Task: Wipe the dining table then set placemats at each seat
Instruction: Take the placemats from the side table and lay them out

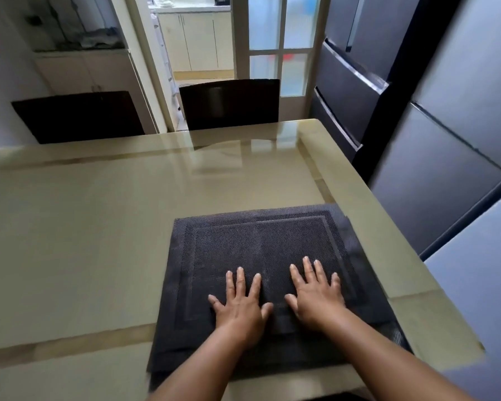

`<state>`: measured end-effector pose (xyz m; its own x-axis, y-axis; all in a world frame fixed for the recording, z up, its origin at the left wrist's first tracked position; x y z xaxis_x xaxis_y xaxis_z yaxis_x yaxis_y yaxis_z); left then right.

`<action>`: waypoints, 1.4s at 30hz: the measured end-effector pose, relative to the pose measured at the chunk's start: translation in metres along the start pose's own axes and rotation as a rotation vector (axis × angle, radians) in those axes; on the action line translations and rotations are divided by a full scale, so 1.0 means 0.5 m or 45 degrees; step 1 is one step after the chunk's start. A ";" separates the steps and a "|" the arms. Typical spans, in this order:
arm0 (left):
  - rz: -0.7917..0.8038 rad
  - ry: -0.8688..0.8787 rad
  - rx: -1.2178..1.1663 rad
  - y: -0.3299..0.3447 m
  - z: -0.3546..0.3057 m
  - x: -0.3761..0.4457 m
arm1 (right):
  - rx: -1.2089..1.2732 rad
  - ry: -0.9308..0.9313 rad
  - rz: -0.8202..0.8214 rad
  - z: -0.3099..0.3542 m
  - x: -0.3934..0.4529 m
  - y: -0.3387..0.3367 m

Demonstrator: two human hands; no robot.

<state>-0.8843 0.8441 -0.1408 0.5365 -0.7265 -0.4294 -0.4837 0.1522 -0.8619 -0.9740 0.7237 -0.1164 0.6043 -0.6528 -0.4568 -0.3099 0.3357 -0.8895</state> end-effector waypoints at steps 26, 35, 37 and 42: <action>-0.245 0.120 0.012 -0.259 0.039 0.497 | 0.240 -0.065 -0.472 0.105 0.483 -0.198; -0.279 0.042 0.026 -0.289 0.046 0.561 | 0.332 -0.081 -0.323 0.116 0.580 -0.221; -0.258 0.036 0.030 -0.292 0.045 0.571 | 0.320 -0.102 -0.310 0.111 0.599 -0.229; -0.228 0.026 -0.043 -0.316 0.037 0.591 | 0.290 -0.116 -0.300 0.108 0.625 -0.238</action>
<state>-0.6365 0.6176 -0.1363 0.6020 -0.7535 -0.2642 -0.4049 -0.0028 -0.9144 -0.7086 0.5166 -0.1535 0.7059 -0.6707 -0.2277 0.0116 0.3324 -0.9431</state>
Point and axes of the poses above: each hand's wrist, its own x-axis towards the middle knuckle, its own y-axis out of the palm, z = x × y, the point moved 5 cm from there along x, towards the middle knuckle, and after that the axes turned 7 degrees about y, right-handed, at the moved point
